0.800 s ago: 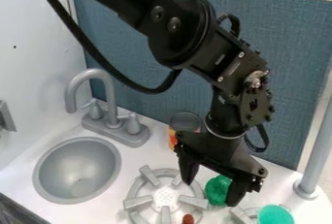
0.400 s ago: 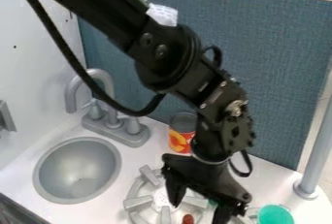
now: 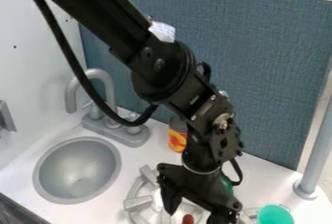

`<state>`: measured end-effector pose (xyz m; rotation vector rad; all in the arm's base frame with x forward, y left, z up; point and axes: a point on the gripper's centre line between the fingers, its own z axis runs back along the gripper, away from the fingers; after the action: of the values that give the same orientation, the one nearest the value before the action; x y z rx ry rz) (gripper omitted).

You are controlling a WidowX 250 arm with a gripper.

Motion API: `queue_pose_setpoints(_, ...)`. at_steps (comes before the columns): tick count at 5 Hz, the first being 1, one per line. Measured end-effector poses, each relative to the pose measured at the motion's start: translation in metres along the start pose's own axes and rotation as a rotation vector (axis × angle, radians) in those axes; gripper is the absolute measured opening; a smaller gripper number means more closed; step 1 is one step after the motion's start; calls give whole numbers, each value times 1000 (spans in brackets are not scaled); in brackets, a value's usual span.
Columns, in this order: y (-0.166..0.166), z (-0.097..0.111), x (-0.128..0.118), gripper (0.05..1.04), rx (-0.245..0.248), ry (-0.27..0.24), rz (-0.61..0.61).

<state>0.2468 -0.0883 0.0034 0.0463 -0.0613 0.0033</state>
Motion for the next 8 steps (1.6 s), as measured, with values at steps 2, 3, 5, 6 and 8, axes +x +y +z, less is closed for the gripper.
queue_pose_setpoints(2, 13, -24, 1, 1001, 2, 99, 56)
queue_pose_setpoints(3, 14, -32, 5, 1001, -16, 115, 59)
queue_pose_setpoints(5, 11, -40, 6, 663, -30, 118, 58)
queue_pose_setpoints(6, 11, -40, 6, 383, -34, 116, 62)
queue_pose_setpoints(8, 18, 7, 20, 340, 21, 94, 101)
